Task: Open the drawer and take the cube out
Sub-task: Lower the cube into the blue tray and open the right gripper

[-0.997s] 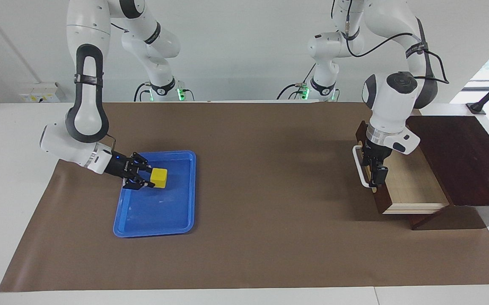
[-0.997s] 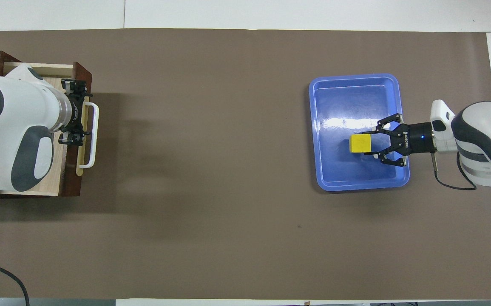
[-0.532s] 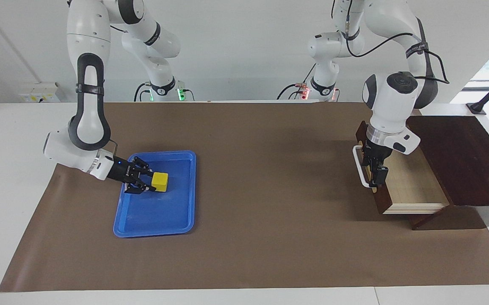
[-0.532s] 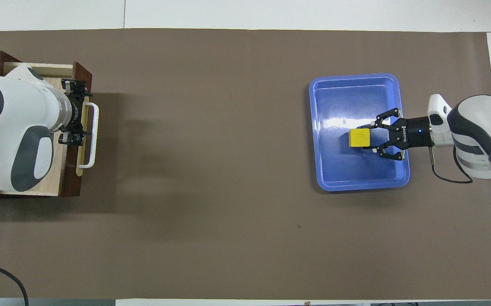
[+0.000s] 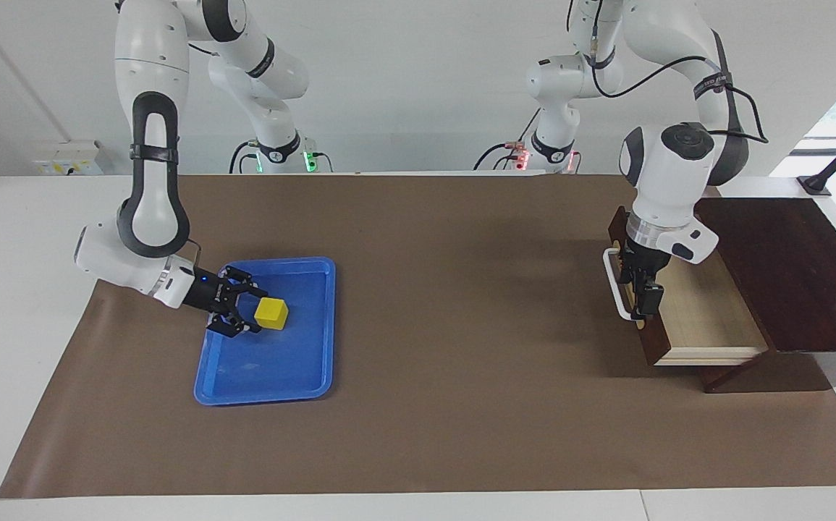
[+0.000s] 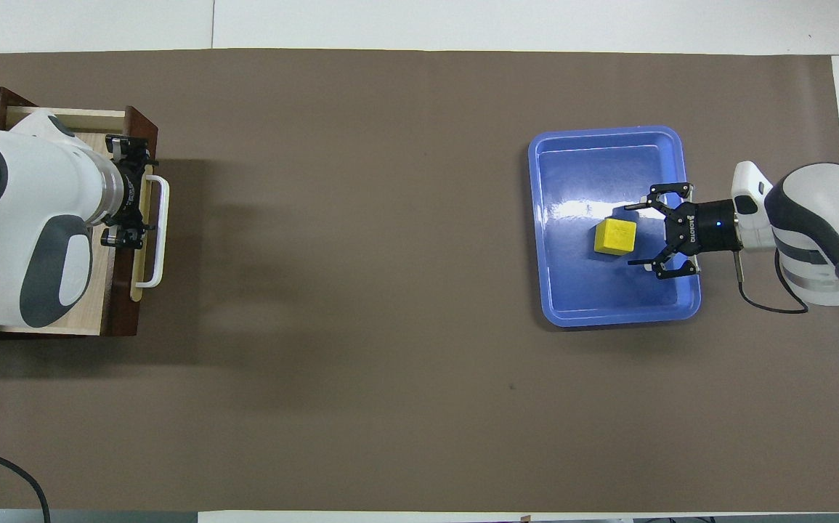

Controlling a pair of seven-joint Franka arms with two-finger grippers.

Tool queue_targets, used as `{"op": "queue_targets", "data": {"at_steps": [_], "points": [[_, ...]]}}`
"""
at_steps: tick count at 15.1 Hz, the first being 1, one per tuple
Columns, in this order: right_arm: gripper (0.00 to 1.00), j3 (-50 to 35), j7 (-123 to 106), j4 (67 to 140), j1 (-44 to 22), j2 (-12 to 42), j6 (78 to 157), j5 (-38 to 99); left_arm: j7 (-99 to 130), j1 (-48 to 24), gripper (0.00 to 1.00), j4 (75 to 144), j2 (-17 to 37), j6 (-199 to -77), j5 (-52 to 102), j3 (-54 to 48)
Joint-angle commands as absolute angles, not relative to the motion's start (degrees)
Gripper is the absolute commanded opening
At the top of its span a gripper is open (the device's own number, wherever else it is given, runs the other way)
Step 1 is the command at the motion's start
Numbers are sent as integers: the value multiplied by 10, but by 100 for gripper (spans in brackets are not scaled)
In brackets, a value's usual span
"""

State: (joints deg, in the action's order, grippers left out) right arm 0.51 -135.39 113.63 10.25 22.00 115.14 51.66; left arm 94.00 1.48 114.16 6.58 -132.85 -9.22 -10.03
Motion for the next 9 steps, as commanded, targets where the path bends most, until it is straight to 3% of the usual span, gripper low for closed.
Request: {"op": "queue_targets", "data": {"at_steps": [1,9], "points": [[100,1,-1358,1135,115,219,1136,525,862,-29,100,1042,69,-1153,-144,-83],[100,2,-1209,1078,116,198,1071,492,860,-21,100,1056,67,-1177,-142,-82]]}}
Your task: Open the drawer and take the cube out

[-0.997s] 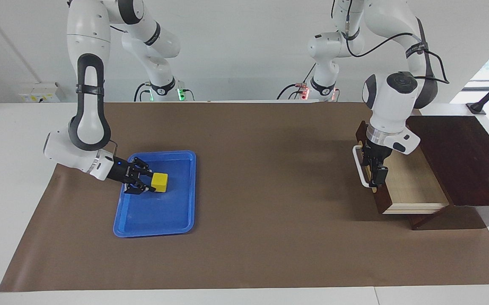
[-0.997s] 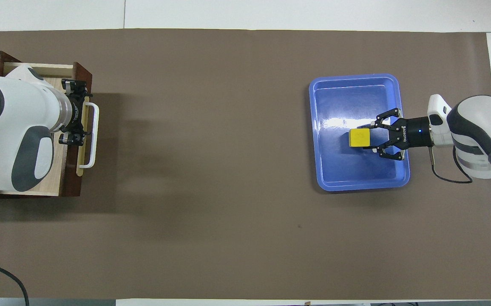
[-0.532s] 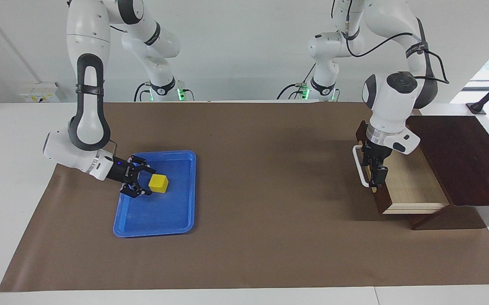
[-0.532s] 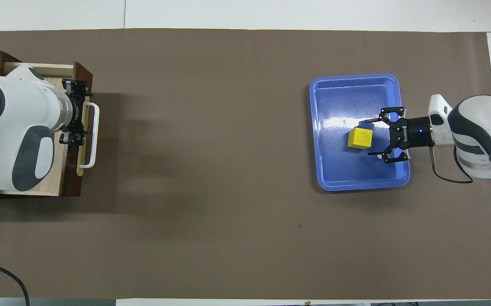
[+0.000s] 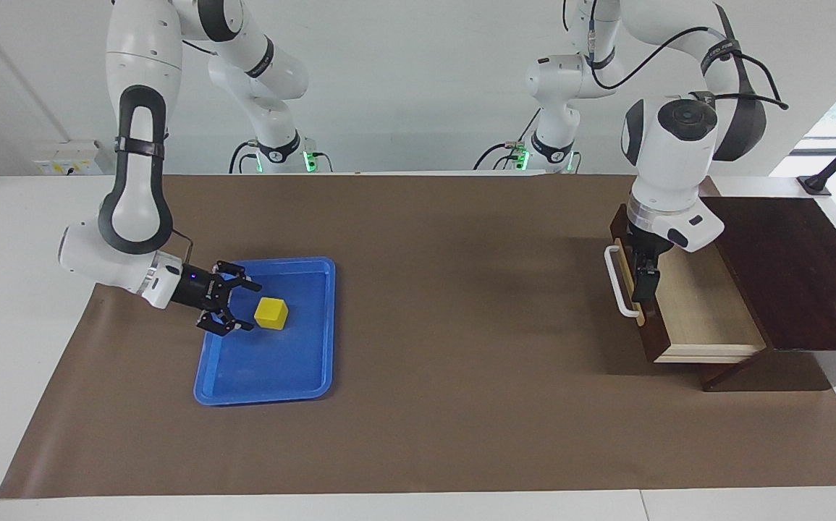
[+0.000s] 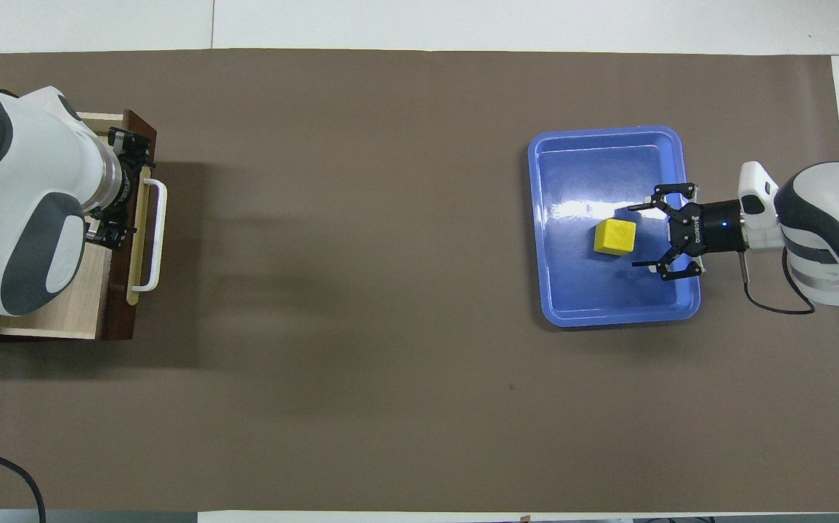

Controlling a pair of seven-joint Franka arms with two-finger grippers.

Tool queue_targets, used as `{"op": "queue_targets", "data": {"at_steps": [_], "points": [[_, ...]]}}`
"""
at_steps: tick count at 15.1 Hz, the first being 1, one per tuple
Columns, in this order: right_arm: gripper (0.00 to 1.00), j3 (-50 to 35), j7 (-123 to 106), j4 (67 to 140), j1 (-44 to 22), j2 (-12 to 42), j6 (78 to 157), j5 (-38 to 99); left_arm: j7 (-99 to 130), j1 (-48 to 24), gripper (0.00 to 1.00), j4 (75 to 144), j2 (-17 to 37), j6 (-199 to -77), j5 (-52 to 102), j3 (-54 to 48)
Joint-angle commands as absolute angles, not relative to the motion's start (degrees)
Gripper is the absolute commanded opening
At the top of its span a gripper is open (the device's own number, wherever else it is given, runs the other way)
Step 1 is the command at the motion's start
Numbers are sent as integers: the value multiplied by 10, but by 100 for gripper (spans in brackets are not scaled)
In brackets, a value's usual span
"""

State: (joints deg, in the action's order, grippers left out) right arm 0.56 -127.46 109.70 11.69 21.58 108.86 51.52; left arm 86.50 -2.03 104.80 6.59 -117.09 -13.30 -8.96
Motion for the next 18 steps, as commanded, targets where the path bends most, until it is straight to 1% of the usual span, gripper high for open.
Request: {"op": "queue_targets", "data": {"at_steps": [1,3,6,8,12,15,18], "points": [[100,2,-1172,1071,113,186,1071,472,862,-20,100,1068,63,-1185,-142,-82],[100,0,-1068,1050,99,157,1057,425,901,-16,100,1099,54,-1204,-141,-81],[100,-2,-915,1033,84,108,1042,356,963,-6,100,1101,54,-1208,-141,-82],[100,-4,-832,1005,77,92,1028,334,962,-3,100,1103,54,-1208,-141,-81],[100,-4,-602,956,30,34,992,201,937,44,100,1103,54,-1229,-141,-79],[100,-7,-450,955,19,-19,934,127,858,85,100,1087,62,-1237,-142,-79],[100,-8,-334,955,20,-45,887,81,794,121,100,1085,64,-1245,-142,-79]]}}
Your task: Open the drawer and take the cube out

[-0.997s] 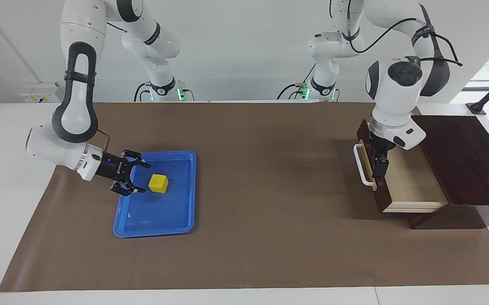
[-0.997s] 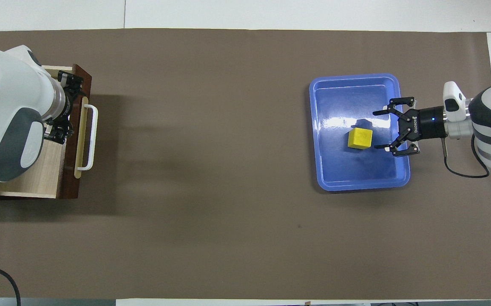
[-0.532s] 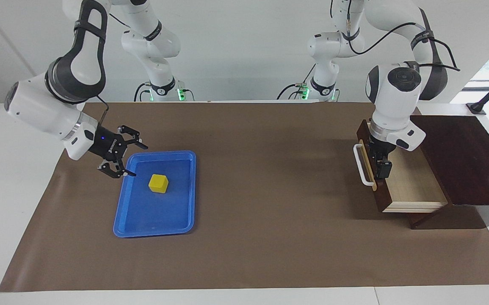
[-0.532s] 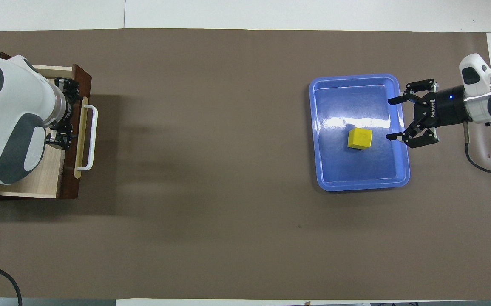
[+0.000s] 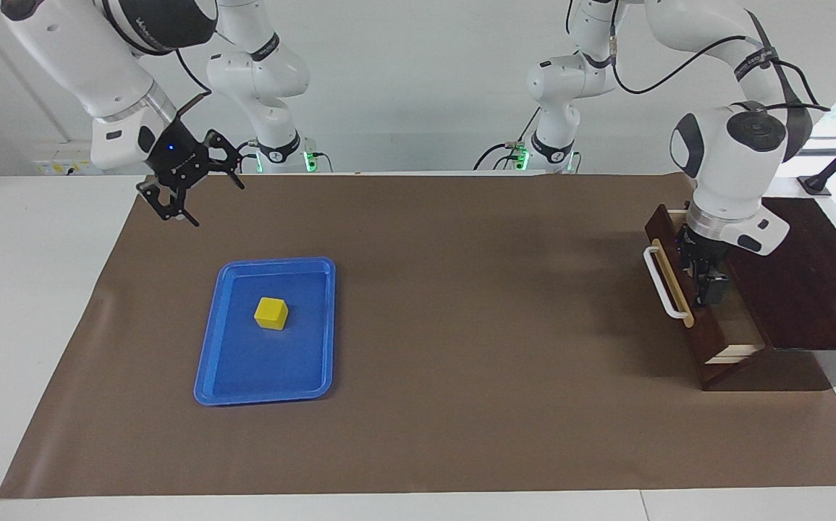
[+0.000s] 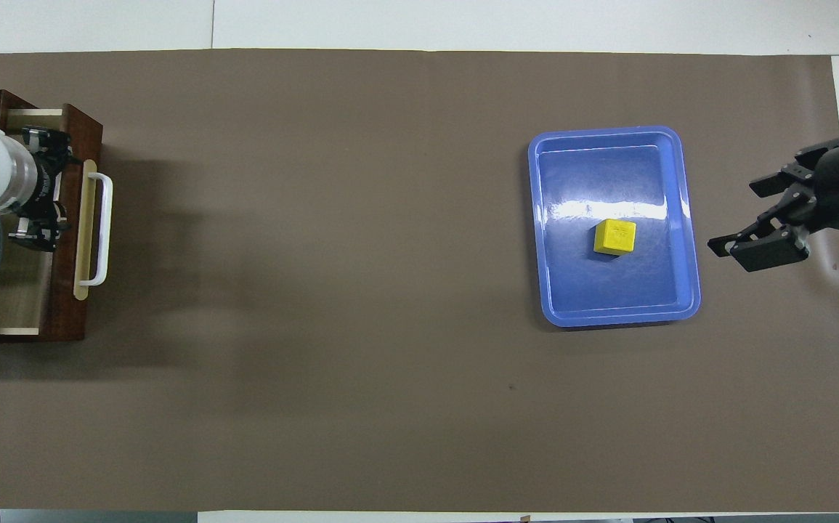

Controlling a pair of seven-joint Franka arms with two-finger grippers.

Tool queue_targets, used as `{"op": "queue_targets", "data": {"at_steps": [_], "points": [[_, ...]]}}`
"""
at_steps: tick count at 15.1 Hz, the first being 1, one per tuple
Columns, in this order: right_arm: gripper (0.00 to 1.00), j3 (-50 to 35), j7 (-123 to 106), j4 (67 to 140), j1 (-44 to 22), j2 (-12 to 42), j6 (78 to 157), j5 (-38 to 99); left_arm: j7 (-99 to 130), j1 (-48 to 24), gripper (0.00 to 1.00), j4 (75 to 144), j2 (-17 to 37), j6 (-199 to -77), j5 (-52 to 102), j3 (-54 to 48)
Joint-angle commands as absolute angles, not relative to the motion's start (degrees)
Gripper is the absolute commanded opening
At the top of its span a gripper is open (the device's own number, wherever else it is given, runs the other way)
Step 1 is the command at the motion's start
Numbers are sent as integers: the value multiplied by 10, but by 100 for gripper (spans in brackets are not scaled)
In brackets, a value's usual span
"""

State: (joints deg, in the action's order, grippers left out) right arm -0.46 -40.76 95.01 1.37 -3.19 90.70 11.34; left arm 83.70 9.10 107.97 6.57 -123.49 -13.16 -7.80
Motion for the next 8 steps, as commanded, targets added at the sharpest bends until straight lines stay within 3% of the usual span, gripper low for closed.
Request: {"op": "queue_targets", "data": {"at_steps": [1,8], "points": [[100,-7,-298,955,19,-52,877,65,776,137,100,1085,64,-1254,-142,-79],[100,-9,-83,967,23,-57,853,-13,785,142,100,1054,67,-1210,-94,-82]]}}
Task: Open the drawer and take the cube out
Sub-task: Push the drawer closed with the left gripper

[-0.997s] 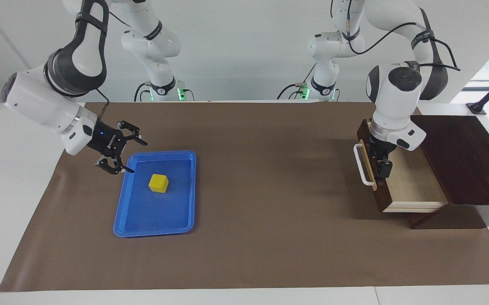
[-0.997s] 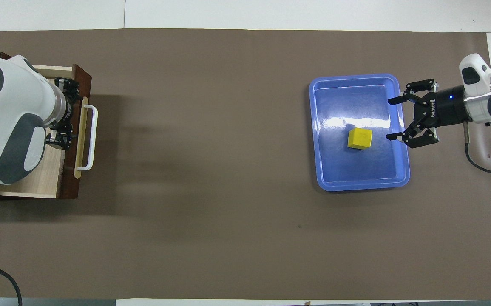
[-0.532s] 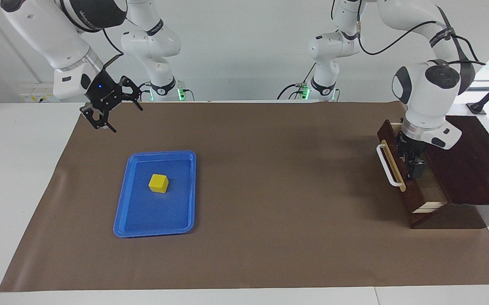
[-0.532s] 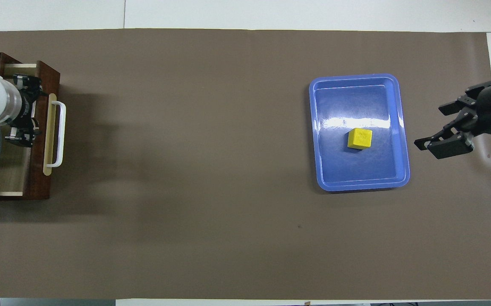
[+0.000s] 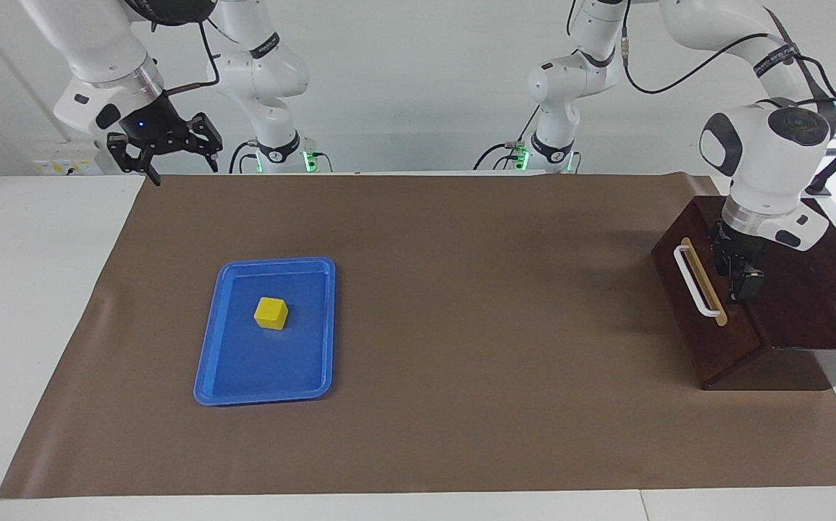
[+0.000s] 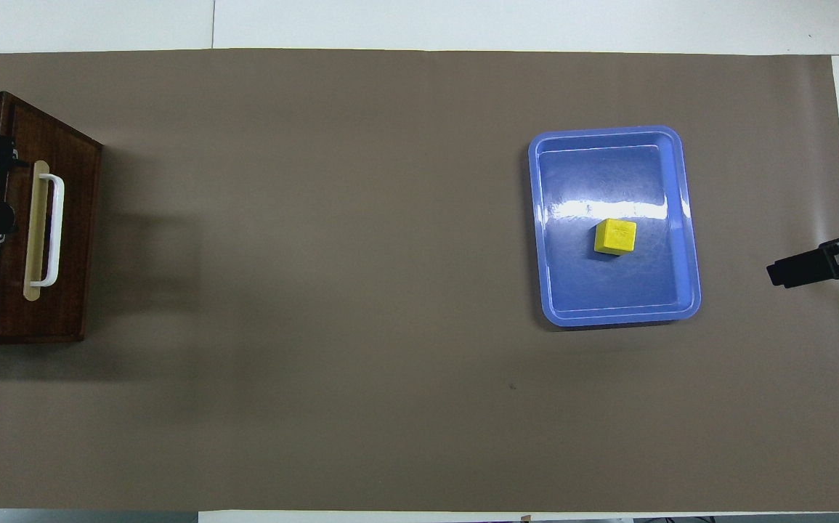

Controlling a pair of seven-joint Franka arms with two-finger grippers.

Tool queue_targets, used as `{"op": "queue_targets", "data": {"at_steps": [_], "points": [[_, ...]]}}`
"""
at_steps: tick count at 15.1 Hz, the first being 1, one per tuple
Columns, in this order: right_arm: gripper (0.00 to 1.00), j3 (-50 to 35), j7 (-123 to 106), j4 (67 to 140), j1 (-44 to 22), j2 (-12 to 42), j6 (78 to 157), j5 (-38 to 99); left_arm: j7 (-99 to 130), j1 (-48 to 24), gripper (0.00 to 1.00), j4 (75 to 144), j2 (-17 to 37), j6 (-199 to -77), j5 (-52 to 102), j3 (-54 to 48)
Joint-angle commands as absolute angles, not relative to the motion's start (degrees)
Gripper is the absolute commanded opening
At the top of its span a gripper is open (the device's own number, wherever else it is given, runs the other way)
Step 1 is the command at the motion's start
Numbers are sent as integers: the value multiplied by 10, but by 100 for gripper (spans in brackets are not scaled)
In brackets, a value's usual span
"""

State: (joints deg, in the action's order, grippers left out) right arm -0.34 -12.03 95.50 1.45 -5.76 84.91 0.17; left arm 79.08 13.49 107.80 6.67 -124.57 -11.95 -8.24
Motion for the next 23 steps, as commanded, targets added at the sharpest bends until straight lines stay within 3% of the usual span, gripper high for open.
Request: {"op": "queue_targets", "data": {"at_steps": [1,4,7,9,18,23], "points": [[100,-9,-77,972,25,-48,870,-18,785,142,100,1025,70,-1178,-58,-82],[100,-9,-50,975,26,-33,890,-35,799,118,100,991,66,-1115,6,-81],[100,-9,-33,958,31,-26,854,-33,808,114,100,1034,45,-1120,5,-80],[100,-9,-34,918,32,-17,810,-32,789,108,100,1020,44,-1093,-3,-82],[100,-7,-40,908,32,-14,836,-26,178,58,100,990,-29,-919,0,-86],[100,-5,-40,910,33,-15,846,-14,95,37,100,965,-9,-860,1,-78]]}}
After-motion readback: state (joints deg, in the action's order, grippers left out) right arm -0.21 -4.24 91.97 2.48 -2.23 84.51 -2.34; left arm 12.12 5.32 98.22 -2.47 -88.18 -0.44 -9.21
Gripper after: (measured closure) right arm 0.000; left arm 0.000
